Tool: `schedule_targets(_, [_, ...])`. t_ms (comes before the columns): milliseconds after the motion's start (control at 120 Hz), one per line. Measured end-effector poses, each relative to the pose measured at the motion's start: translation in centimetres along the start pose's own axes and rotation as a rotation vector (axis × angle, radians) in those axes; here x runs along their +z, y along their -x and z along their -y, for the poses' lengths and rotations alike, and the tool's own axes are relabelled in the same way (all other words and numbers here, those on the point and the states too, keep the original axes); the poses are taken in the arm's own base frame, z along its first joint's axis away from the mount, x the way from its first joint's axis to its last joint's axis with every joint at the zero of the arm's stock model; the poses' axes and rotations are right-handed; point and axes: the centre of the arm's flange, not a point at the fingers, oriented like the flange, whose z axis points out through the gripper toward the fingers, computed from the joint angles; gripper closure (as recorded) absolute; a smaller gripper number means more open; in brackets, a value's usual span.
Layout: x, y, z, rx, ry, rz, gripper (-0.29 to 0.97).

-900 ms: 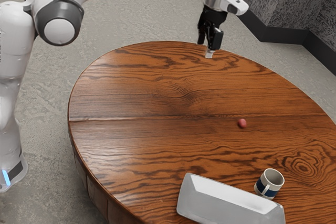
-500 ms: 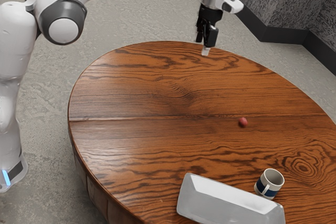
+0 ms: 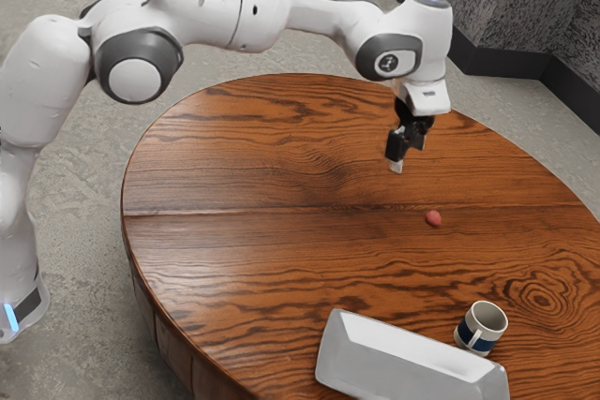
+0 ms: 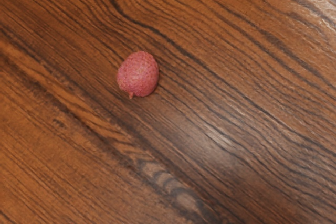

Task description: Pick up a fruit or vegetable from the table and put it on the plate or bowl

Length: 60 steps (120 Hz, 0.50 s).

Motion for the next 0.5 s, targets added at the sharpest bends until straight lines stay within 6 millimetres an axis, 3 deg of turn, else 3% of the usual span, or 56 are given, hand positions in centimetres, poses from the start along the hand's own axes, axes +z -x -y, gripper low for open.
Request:
schedule_targets(133, [2.4, -2.4, 1.9, 0.112, -0.062, -0.038, 0.01])
schedule_targets(242, [4.6, -3.2, 2.8, 0.180, -0.081, -0.043, 0.01])
schedule_targets(500, [6.9, -4.9, 2.2, 0.339, -0.090, -0.047, 0.01])
